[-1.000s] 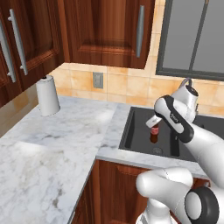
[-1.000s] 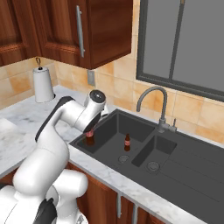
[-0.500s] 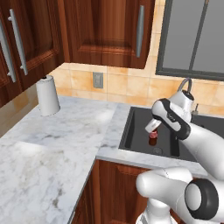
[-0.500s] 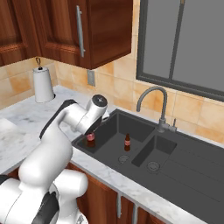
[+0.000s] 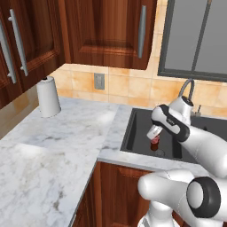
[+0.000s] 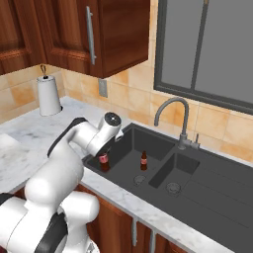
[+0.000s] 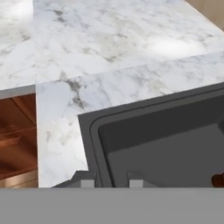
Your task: Place the large bottle from the dining counter next to the other large bottle outside the sink, and place the small bottle from the dining counter next to the other small bottle inside the sink.
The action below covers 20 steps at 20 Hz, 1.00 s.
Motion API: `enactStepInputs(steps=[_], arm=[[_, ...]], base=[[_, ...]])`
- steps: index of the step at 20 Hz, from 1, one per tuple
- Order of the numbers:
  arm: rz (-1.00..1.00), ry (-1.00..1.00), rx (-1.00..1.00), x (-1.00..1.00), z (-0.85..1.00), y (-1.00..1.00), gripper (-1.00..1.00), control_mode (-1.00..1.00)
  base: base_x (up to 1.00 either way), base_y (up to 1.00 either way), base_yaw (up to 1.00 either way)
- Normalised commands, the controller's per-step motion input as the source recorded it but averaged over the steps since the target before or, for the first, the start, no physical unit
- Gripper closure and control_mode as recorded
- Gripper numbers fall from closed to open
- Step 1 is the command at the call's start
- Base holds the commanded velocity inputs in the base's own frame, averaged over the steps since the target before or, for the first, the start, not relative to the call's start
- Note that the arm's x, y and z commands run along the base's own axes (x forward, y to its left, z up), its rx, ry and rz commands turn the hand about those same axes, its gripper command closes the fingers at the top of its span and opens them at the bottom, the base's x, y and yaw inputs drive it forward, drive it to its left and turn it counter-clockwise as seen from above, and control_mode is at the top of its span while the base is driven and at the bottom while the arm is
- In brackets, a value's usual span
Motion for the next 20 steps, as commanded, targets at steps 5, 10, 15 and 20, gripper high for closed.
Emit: enactStepInputs(steps=[5,10,15,20], arm=[[0.04,-0.02,0.0,0.06,-0.15,0.0,1.0,-1.0],[0.04,-0.03,0.0,0.14,-0.09,-0.04,1.0,-1.0],[0.04,-0.04,0.01,0.17,-0.06,-0.1,1.0,-1.0],[0.03,-0.01,0.02,0.2,-0.12,-0.09,1.0,-1.0]], base=[[0.0,0.0,0.0],[0.0,0.0,0.0],[0.0,0.0,0.0],[0.0,0.0,0.0]])
